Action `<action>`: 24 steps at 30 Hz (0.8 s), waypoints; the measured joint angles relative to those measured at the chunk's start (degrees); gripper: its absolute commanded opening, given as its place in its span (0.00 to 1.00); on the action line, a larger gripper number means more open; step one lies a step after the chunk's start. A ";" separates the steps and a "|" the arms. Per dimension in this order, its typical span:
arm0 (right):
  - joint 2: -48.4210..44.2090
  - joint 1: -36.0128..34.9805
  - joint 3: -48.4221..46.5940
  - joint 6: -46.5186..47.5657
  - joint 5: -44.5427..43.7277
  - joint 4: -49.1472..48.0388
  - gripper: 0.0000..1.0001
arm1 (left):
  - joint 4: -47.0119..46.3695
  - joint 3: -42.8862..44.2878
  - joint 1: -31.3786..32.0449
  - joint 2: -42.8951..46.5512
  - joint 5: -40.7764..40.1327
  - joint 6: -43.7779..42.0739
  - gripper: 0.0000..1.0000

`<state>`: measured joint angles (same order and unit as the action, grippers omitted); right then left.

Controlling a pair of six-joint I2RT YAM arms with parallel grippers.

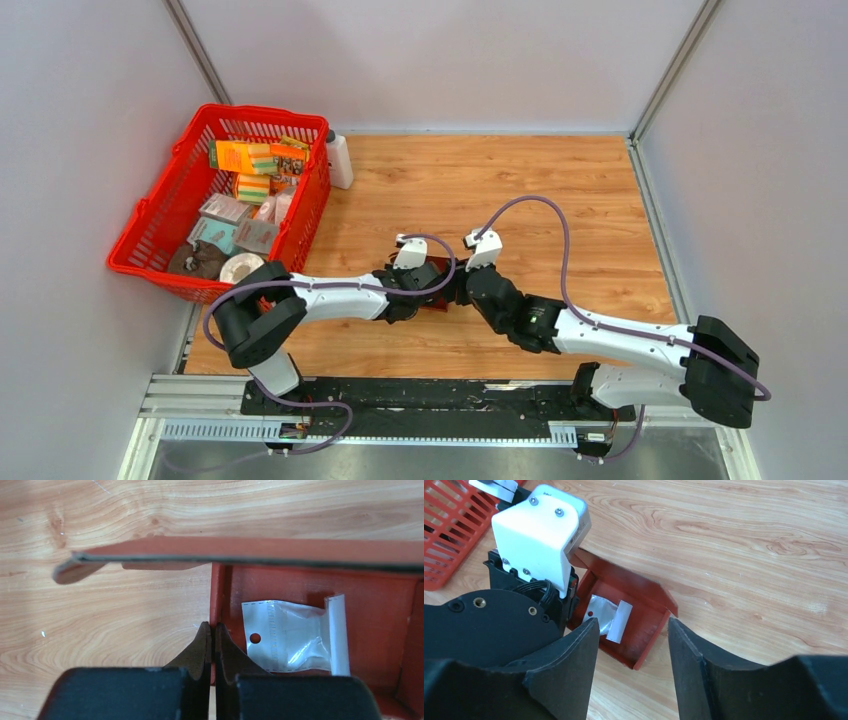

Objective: Fold the paper box

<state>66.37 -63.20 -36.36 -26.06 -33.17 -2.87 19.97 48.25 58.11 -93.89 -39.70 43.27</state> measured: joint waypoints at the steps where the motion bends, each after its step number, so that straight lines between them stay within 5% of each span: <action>1: -0.11 0.00 0.11 0.13 -0.26 0.59 0.57 | 0.26 0.35 0.35 -0.55 -1.07 0.02 0.00; 9: -0.57 5.62 2.34 -2.91 3.76 -0.33 0.58 | -3.30 -2.49 1.07 0.57 -4.26 -0.74 0.01; 14: -0.87 8.59 3.32 -4.44 6.64 -0.52 0.59 | -3.08 -4.31 1.05 3.04 -2.69 -1.46 0.40; 24: 2.93 12.83 2.95 -5.57 13.90 -0.13 0.65 | -1.62 -14.49 1.05 25.81 3.74 -2.78 0.55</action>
<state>69.30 -50.37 -33.41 -31.64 -19.27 -3.01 18.35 33.76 59.16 -68.07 -35.97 40.49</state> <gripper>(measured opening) 0.633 0.545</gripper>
